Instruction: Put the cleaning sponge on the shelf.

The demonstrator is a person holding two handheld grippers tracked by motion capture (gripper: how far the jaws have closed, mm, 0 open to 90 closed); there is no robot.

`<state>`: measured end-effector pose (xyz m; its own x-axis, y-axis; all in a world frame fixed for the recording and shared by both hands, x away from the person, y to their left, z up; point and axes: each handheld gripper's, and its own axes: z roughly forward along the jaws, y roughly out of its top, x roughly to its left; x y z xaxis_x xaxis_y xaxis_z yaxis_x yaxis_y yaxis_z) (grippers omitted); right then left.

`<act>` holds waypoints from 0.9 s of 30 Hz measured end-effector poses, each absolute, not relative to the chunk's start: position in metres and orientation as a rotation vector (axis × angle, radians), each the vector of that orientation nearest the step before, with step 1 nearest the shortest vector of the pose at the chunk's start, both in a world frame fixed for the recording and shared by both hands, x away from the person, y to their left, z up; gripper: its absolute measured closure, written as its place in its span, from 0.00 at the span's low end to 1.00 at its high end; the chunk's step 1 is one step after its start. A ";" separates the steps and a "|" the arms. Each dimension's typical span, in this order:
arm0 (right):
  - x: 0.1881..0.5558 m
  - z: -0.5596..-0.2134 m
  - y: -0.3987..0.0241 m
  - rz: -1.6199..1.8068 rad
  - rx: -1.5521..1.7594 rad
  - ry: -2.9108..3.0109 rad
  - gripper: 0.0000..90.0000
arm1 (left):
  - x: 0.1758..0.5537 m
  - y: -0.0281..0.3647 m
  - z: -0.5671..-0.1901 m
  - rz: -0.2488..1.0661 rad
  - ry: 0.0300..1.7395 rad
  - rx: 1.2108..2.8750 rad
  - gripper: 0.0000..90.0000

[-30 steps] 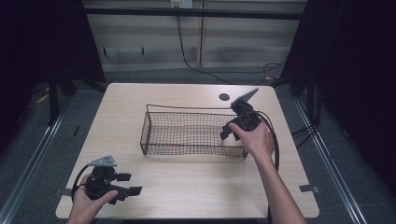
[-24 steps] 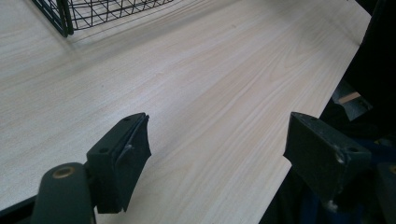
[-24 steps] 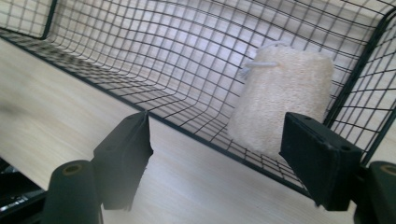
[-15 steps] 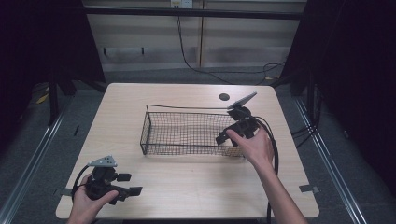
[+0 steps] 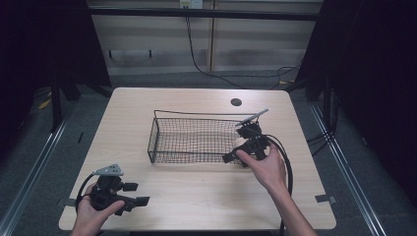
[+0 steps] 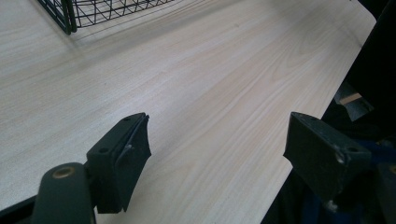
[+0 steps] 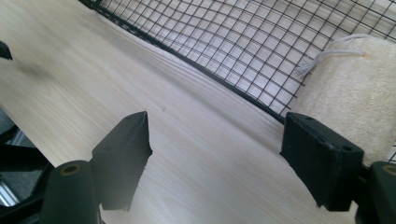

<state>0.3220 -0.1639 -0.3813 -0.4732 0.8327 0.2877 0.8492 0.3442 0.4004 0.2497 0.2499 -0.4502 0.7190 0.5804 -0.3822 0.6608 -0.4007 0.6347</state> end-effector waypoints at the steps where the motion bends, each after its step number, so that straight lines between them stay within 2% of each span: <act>1: 0.319 -0.382 -0.164 -0.816 -1.586 -2.548 0.26 | 0.250 0.250 -0.450 -0.126 0.940 2.113 0.24; 15: 0.292 -0.404 -0.171 -0.887 -1.552 -2.530 0.27 | 0.250 0.249 -0.451 -0.129 0.945 2.116 0.24; 27: 0.277 -0.424 -0.176 -0.806 -1.531 -2.531 0.27 | 0.250 0.249 -0.452 -0.131 0.945 2.117 0.24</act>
